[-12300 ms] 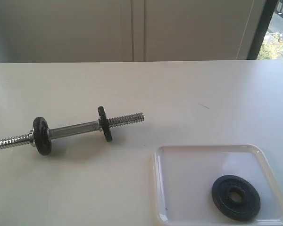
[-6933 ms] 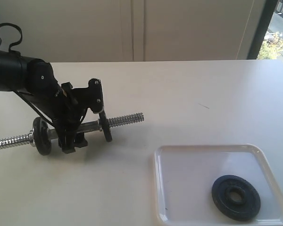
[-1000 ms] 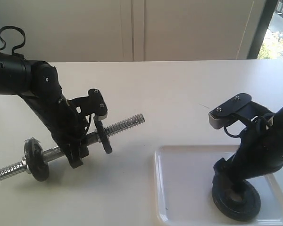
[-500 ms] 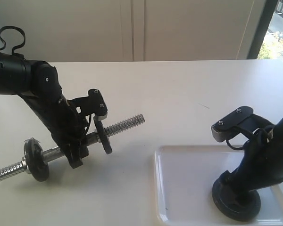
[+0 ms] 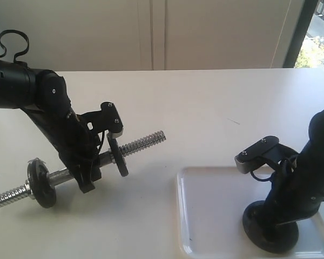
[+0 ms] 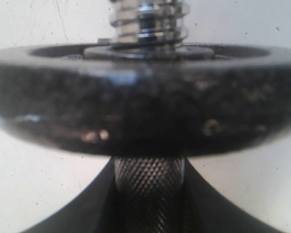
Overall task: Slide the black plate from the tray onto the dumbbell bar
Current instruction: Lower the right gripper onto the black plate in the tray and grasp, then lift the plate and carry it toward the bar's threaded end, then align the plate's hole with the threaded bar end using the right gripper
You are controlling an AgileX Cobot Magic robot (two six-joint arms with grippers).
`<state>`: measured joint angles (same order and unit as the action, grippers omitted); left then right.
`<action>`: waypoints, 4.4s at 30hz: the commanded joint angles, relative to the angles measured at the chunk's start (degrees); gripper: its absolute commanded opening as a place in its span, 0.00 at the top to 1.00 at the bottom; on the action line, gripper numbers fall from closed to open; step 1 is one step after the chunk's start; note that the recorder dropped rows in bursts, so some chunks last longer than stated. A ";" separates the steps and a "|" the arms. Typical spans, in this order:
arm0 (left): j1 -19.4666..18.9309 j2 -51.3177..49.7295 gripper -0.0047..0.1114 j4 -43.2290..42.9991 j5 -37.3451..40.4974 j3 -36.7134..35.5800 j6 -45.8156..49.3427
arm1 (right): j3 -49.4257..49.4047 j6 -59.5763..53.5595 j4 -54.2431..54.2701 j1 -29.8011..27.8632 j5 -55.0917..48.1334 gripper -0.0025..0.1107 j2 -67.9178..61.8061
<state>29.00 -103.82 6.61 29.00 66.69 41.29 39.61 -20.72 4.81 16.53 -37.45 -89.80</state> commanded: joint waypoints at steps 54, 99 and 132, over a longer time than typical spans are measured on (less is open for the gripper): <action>0.23 3.22 0.96 2.27 -0.87 1.09 0.31 | 10.97 13.16 0.88 0.08 -3.69 0.98 -5.62; 0.35 3.22 0.96 3.48 -0.37 1.09 2.26 | 31.22 -43.52 88.52 -9.17 -32.51 0.98 -35.72; 0.35 3.22 0.96 3.48 -0.47 1.09 2.26 | 31.22 -43.52 90.01 -7.12 -32.51 0.98 -35.72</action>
<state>29.00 -103.82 7.33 30.32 66.69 43.60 70.27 -63.40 92.49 9.85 -65.24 -126.41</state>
